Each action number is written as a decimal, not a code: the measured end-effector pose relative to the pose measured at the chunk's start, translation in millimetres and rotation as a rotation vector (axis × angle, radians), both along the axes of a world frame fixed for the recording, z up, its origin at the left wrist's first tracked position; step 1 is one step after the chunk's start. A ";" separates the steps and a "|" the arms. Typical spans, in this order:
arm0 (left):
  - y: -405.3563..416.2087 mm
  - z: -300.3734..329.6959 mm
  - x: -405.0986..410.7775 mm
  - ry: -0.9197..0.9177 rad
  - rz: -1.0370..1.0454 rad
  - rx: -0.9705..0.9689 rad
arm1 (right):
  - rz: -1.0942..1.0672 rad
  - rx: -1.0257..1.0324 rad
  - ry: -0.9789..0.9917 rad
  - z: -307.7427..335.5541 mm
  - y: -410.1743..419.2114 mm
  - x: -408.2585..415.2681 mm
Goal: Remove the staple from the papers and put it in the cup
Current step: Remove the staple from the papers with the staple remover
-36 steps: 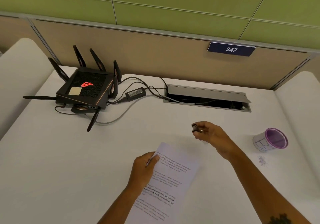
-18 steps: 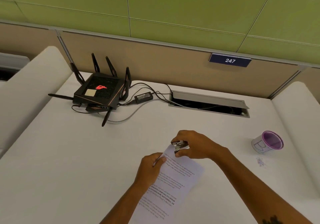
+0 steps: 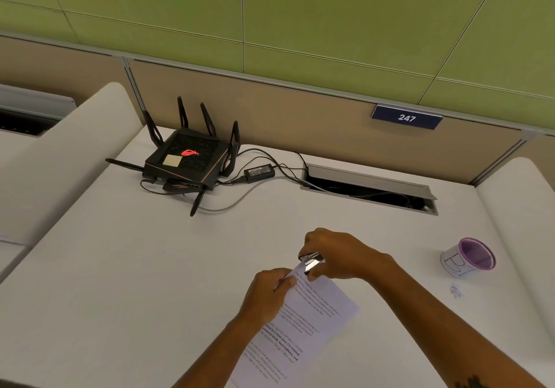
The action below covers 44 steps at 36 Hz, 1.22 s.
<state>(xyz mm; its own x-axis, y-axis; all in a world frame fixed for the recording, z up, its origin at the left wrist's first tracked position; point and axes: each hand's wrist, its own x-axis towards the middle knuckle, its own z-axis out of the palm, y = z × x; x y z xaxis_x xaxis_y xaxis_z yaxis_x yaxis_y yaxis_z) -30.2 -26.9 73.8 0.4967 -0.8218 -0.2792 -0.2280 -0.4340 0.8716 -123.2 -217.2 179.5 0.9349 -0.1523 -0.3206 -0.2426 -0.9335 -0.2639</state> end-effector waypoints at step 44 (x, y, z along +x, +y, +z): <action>-17.2 32.8 -1.9 0.049 -0.077 -0.070 | 0.123 -0.128 0.001 28.9 20.5 8.7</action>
<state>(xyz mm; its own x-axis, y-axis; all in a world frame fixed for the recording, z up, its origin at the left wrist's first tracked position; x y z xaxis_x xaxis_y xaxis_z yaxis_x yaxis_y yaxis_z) -32.1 -44.1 106.6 0.4189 -0.8752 -0.2420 -0.2150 -0.3545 0.9100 -114.5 -196.7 208.4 0.9488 -0.0764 -0.3066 -0.1247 -0.9821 -0.1414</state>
